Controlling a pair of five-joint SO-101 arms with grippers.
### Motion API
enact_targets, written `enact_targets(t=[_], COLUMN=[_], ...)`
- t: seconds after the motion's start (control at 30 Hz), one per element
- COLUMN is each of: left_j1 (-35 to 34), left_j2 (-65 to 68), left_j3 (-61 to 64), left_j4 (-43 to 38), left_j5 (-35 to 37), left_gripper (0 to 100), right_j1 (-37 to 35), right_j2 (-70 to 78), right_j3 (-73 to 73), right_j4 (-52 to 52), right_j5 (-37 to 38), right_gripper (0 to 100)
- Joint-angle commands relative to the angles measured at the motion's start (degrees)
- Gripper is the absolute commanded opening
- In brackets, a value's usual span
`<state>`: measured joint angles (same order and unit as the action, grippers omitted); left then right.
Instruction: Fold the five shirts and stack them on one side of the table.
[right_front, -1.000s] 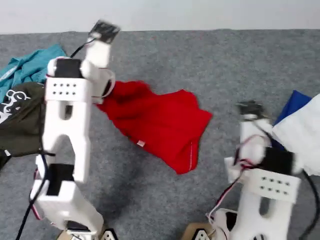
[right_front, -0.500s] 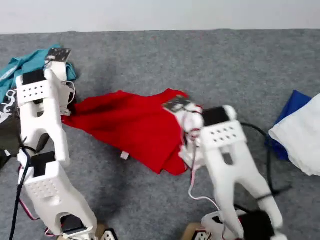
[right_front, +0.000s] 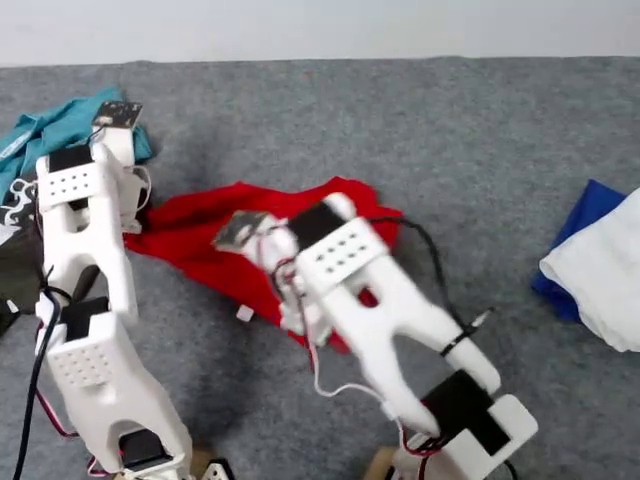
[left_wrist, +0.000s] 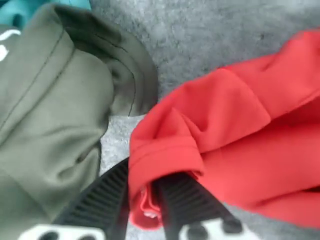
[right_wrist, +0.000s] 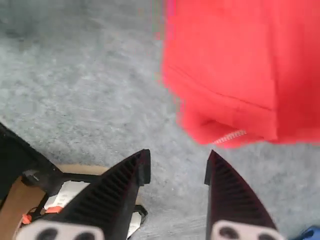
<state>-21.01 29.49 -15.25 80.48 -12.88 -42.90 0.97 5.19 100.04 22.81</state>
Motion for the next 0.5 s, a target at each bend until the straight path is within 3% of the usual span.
enact_targets(t=[0.0,0.47], left_j1=[-3.08,-5.98], left_j2=[0.79,5.10], left_j3=[-0.31,-0.31], left_j4=[-2.02,-2.02], left_j5=[-0.26,-0.26], left_gripper=[0,0], right_j1=[-2.86,-7.69], right_j2=[1.27,13.76], right_j3=[-2.55,-2.73], right_j4=[-0.57,-13.32], right_j5=[1.14,3.69], right_gripper=[19.7,19.7])
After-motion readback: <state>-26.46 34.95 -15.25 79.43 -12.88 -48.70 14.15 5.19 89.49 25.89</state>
